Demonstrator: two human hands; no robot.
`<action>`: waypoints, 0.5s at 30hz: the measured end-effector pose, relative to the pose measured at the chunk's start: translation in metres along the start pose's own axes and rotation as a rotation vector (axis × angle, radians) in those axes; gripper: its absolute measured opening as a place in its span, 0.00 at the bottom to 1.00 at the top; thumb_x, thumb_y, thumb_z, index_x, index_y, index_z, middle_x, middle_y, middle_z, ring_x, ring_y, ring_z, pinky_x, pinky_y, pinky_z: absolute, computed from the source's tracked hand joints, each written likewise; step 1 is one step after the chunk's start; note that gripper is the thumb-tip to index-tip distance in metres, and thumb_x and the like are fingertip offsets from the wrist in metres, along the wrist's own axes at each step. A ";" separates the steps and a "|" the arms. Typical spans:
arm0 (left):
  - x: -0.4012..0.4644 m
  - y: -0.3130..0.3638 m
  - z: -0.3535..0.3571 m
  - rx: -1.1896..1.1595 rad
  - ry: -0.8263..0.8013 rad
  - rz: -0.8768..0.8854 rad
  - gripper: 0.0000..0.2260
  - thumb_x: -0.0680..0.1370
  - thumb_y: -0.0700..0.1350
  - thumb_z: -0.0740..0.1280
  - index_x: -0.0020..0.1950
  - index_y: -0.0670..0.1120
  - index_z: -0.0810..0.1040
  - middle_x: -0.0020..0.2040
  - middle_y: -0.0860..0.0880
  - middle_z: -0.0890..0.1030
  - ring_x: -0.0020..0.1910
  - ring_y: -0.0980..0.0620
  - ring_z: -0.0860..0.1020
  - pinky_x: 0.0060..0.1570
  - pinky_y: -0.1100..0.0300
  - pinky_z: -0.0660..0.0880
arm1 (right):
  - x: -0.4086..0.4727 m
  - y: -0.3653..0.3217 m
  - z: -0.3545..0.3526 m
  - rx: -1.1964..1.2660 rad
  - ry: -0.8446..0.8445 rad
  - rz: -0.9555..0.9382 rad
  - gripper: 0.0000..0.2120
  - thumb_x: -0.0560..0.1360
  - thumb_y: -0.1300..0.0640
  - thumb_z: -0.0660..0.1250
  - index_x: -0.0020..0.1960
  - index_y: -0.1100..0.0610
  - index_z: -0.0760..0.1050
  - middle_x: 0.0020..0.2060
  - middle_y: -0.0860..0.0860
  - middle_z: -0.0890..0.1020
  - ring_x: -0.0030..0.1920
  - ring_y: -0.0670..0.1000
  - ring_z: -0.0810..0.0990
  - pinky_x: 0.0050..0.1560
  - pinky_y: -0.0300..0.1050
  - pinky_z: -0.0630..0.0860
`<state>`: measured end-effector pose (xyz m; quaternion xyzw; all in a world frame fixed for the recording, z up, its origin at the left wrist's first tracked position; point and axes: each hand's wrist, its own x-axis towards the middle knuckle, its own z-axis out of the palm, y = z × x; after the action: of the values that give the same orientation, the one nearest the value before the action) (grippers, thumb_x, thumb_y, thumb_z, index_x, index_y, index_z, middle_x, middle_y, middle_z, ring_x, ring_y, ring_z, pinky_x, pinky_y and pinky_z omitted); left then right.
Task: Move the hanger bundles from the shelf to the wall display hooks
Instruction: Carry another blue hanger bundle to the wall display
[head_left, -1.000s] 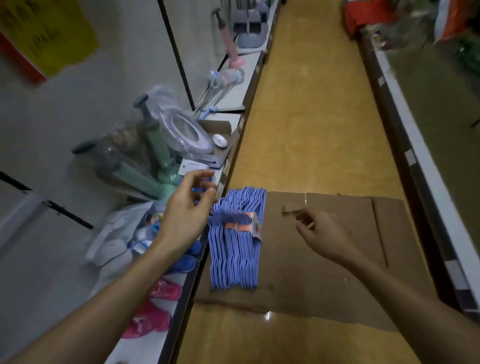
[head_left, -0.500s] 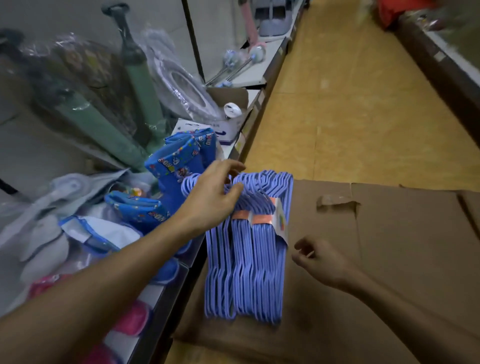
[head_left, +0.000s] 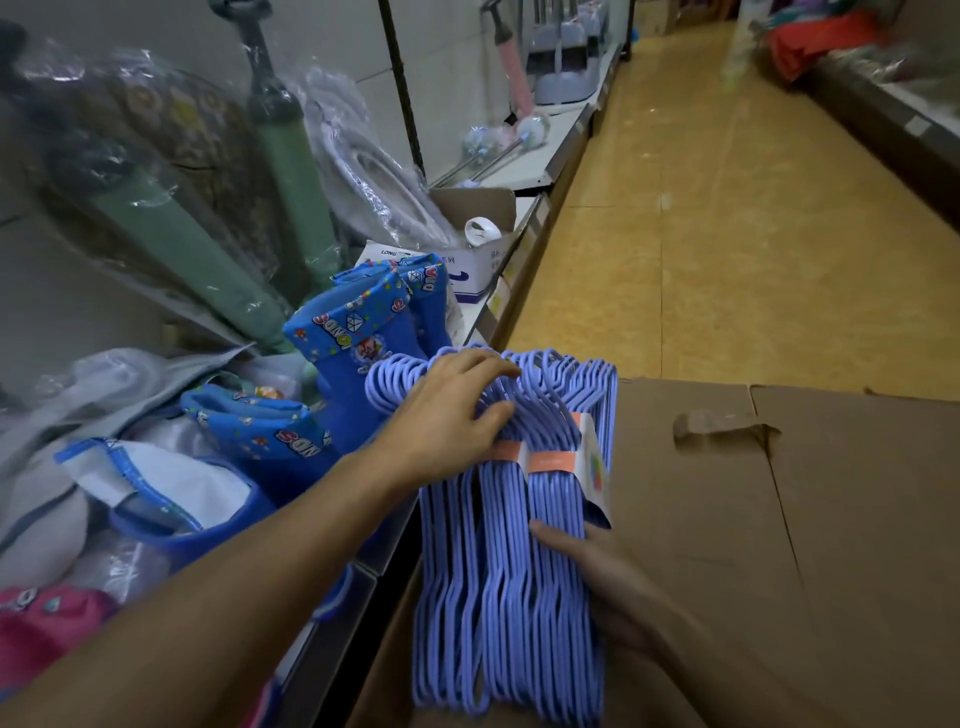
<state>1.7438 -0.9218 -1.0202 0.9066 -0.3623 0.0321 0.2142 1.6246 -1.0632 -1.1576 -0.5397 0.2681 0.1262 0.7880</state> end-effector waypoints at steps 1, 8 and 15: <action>0.001 0.000 -0.001 0.017 0.010 -0.002 0.19 0.80 0.49 0.65 0.71 0.53 0.72 0.70 0.52 0.70 0.71 0.51 0.65 0.71 0.51 0.62 | 0.001 0.000 0.002 0.047 0.002 0.016 0.21 0.71 0.55 0.76 0.62 0.59 0.79 0.52 0.59 0.86 0.51 0.62 0.85 0.56 0.64 0.79; 0.014 -0.003 0.002 0.051 -0.118 -0.081 0.23 0.82 0.53 0.61 0.77 0.59 0.62 0.77 0.53 0.62 0.76 0.50 0.57 0.75 0.50 0.56 | 0.008 0.002 0.001 0.229 -0.054 0.128 0.19 0.73 0.59 0.74 0.63 0.60 0.78 0.54 0.64 0.84 0.53 0.68 0.83 0.55 0.67 0.78; 0.020 0.012 0.009 0.122 0.024 0.068 0.22 0.77 0.60 0.59 0.72 0.62 0.68 0.69 0.62 0.72 0.68 0.54 0.64 0.62 0.56 0.59 | -0.002 -0.012 -0.033 0.201 -0.034 0.127 0.23 0.69 0.56 0.77 0.63 0.60 0.78 0.54 0.63 0.84 0.52 0.67 0.84 0.51 0.63 0.81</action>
<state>1.7490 -0.9462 -1.0198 0.9046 -0.3876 0.0724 0.1617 1.6190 -1.0974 -1.1560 -0.4377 0.2997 0.1575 0.8329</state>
